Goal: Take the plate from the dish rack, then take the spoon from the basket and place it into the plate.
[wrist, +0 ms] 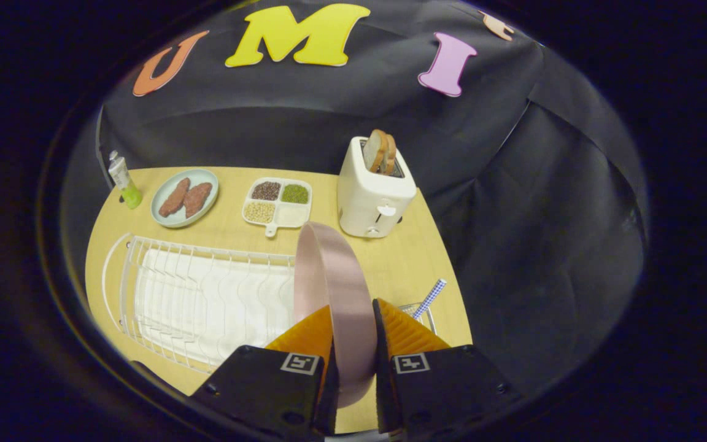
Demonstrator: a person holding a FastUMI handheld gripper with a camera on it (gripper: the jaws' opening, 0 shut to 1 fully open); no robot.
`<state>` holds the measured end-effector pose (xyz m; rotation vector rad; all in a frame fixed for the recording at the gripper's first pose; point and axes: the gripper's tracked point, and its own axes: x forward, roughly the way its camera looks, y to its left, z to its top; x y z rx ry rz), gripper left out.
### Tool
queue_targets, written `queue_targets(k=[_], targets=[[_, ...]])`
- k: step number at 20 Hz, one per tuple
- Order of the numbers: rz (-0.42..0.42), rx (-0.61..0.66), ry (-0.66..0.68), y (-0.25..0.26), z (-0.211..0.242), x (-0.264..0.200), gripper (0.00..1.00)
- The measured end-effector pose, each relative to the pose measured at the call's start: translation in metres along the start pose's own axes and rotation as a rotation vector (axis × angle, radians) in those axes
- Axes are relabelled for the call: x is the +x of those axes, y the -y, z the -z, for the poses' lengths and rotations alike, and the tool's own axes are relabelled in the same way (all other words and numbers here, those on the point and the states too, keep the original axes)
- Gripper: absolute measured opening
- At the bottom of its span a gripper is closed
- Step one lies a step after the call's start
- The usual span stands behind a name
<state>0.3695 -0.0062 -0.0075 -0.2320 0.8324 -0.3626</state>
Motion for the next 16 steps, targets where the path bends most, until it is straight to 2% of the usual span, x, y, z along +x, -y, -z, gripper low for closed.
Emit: queue_targets(k=[2,5,8,12,14,16], targets=[[-0.057,0.012,0.026,-0.005,0.013,-0.021,0.31],[-0.198,0.036,0.077,-0.019,0.049,-0.053,0.31],[-0.344,0.077,0.084,-0.041,0.105,-0.07,0.31],[-0.592,0.18,0.04,-0.079,0.192,-0.076,0.3],[-0.64,0.19,0.018,-0.091,0.227,-0.068,0.3],[-0.624,0.197,0.004,-0.098,0.252,-0.049,0.3]])
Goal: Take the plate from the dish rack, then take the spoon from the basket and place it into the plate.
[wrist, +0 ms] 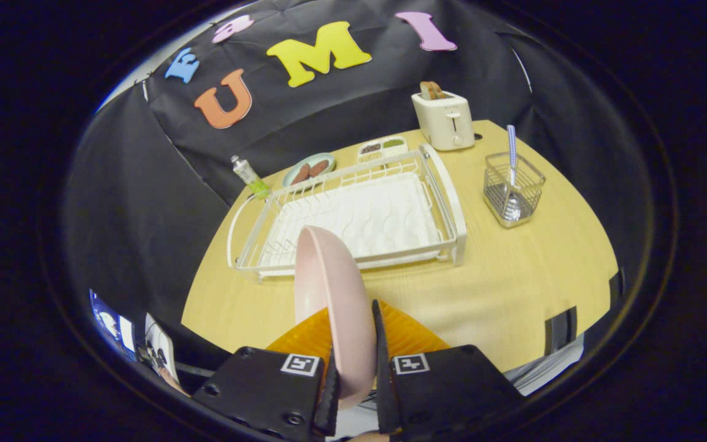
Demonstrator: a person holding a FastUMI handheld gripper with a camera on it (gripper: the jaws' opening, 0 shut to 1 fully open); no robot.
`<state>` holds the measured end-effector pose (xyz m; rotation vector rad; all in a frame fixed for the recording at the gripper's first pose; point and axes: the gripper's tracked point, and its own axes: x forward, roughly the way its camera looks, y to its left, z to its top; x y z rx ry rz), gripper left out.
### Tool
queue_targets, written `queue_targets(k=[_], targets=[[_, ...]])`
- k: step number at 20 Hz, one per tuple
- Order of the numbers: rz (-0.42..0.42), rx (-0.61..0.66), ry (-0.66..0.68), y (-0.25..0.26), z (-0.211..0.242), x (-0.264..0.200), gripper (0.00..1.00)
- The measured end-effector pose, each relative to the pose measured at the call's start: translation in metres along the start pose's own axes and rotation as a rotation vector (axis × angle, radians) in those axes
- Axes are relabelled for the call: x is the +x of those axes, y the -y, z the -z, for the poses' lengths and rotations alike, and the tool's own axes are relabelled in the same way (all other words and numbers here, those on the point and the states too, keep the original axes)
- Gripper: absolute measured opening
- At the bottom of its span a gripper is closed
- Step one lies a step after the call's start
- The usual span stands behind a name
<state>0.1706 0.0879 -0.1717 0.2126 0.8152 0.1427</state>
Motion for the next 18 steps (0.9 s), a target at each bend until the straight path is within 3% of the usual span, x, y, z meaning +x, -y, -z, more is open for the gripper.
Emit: queue_targets(k=[2,6,9,18], targets=[[0.034,0.006,-0.011,0.01,0.014,0.013,0.3],[0.001,0.013,0.018,0.011,0.021,0.019,0.31],[0.039,-0.004,0.035,0.025,0.023,0.025,0.33],[0.101,0.035,0.102,0.068,0.024,0.042,0.53]])
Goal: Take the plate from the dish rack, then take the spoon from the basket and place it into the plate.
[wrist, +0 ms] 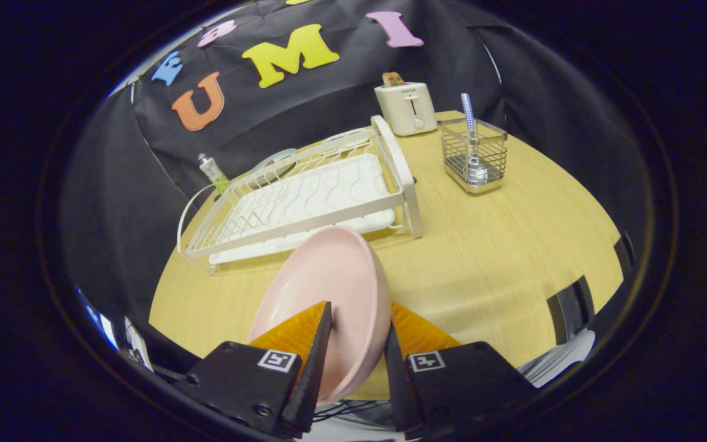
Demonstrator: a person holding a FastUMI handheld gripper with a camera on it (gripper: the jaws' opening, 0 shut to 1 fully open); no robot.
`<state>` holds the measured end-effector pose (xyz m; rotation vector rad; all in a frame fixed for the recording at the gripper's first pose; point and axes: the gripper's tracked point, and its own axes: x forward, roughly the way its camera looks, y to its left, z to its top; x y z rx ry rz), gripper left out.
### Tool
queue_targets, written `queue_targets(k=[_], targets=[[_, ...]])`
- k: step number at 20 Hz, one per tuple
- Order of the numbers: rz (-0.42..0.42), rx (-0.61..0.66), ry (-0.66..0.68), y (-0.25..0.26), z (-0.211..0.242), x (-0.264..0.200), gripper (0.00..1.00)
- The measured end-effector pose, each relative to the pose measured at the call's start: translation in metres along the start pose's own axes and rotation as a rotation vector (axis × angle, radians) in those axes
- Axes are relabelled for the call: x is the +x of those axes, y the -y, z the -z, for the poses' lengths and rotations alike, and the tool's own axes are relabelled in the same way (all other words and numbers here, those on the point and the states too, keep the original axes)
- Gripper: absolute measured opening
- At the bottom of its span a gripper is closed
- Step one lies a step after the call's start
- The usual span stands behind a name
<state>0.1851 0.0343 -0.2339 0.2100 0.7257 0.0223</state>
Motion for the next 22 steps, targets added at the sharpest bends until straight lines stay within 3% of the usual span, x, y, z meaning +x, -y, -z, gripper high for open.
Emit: queue_targets(k=[1,3,5,8,13,19,22], targets=[[0.019,-0.009,0.018,0.008,-0.002,0.0,0.54],[0.033,-0.031,0.055,0.017,-0.009,0.0,0.65],[0.036,-0.049,0.093,0.025,-0.014,0.001,0.83],[0.038,-0.07,0.167,0.037,-0.029,-0.001,0.95],[0.035,-0.106,0.312,0.061,-0.07,-0.011,0.96],[0.075,-0.186,0.502,0.102,-0.155,-0.028,0.97],[0.151,-0.207,0.546,0.128,-0.2,-0.019,0.97]])
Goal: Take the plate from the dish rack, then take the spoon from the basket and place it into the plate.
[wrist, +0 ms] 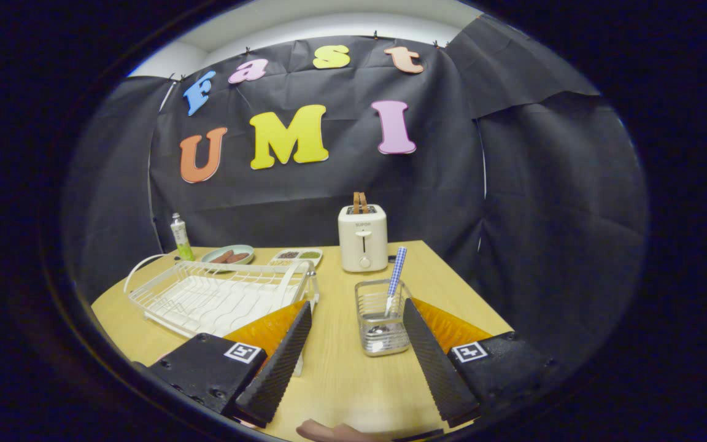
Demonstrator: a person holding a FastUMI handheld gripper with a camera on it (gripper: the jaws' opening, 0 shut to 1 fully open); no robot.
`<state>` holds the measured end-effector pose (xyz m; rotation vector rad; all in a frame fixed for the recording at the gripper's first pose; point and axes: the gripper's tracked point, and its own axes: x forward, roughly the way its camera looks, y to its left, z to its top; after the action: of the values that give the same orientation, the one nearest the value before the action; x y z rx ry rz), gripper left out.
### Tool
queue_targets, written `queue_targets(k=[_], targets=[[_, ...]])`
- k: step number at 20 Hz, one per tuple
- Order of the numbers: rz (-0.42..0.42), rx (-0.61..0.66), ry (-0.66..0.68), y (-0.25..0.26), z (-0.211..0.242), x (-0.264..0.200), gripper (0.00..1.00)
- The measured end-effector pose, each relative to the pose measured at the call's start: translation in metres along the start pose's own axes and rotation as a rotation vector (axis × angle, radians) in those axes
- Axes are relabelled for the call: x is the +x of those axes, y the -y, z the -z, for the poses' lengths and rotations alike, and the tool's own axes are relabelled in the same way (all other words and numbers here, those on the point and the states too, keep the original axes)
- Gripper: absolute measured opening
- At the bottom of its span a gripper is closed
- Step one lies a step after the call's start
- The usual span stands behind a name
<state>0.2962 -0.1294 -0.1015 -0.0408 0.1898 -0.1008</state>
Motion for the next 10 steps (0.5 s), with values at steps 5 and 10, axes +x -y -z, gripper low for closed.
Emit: queue_targets(k=[5,10], targets=[[-0.017,0.006,-0.106,0.014,-0.013,0.066,0.98],[0.001,0.047,-0.174,0.027,-0.024,0.122,0.8]])
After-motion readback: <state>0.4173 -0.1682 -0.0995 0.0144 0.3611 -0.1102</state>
